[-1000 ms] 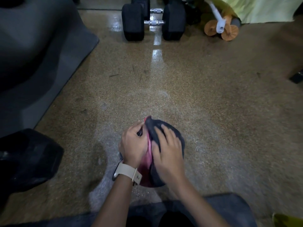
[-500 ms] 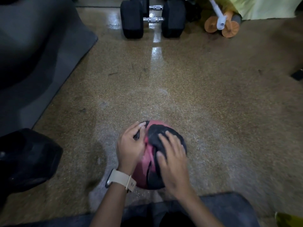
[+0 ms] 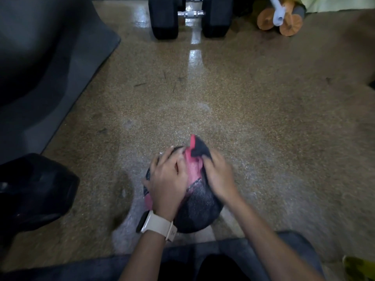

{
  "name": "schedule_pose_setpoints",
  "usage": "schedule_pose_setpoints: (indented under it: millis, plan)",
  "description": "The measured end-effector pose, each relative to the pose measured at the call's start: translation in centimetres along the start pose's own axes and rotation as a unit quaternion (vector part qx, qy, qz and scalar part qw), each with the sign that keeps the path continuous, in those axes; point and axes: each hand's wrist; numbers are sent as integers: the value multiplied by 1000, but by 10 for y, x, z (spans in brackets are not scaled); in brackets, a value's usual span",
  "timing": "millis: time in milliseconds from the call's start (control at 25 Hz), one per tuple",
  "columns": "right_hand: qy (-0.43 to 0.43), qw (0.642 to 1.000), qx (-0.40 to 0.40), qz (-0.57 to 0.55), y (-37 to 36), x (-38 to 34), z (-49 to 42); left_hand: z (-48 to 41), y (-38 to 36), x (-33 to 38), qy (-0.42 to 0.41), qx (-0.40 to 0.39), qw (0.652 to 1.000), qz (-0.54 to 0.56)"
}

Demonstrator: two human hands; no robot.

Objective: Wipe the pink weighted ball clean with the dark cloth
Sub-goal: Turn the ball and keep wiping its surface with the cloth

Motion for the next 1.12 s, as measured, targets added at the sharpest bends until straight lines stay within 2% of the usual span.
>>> schedule_pose_setpoints:
  millis: [40, 80, 160, 240, 320, 360, 480, 520, 640, 720, 760, 800, 840, 880, 920, 960, 1000, 1040, 1080, 1120]
  plan:
    - [-75, 997, -33, -6, 7, -3, -27, 1, -1, 1, 6, -2, 1000, -10]
    - [-95, 994, -46, 11, 9, -6, -37, 2, 0, 5, 16, -5, 1000, -7]
    - [-4, 998, -2, 65, -4, -10, -12, -3, 0, 5, 24, 1, 1000, 14]
    - [91, 989, 40, 106, -17, -16, 58, -12, -2, -2, 8, -7, 999, 45]
    - [116, 985, 51, 115, -16, -6, 71, -17, -4, -4, -1, -17, 999, 47]
    - [95, 990, 32, 98, -11, -4, 49, -19, -5, -1, -2, -22, 999, 28]
    - [-71, 995, -48, 55, 8, -19, -31, -12, -9, 9, 5, -33, 999, -10]
    - [-75, 994, -52, 60, 7, -22, -35, -10, -7, 11, 4, -33, 999, -17]
    - [75, 992, 30, 97, -10, -22, 27, -20, 1, 16, 52, -56, 997, 17]
    - [139, 986, 45, 76, -9, -8, 41, -24, 4, 16, 26, -58, 998, 30]
    - [108, 993, 24, 42, -4, -2, 25, -23, 6, 14, 7, -61, 997, 49]
    - [24, 1000, -7, -16, 3, 3, 4, -18, 10, 11, -14, -57, 996, 74]
    - [-78, 992, -54, -83, 13, 5, -16, -12, 12, 2, -9, -43, 992, 114]
    - [-164, 969, -114, -147, 23, 8, -32, -7, 15, -9, 33, -11, 985, 169]
    - [-235, 936, -162, -206, 29, 12, -40, -3, 18, -19, 111, 2, 961, 252]
    - [-271, 910, -198, -243, 31, 18, -43, -2, 18, -31, 201, -12, 916, 346]
    - [-278, 892, -226, -276, 31, 21, -42, -2, 17, -41, 288, -46, 851, 436]
    - [-276, 884, -225, -302, 29, 24, -39, -3, 17, -46, 365, -80, 790, 486]
    - [-276, 881, -210, -321, 28, 25, -36, -4, 16, -47, 408, -113, 752, 505]
    - [-272, 880, -189, -340, 27, 29, -34, -7, 16, -47, 418, -142, 739, 509]
Point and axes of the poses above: each hand's wrist, its own z-axis away from the middle knuckle, its own y-axis out of the back of the hand, x = y × z, and after that the axes turned 2 degrees about -z, right-handed
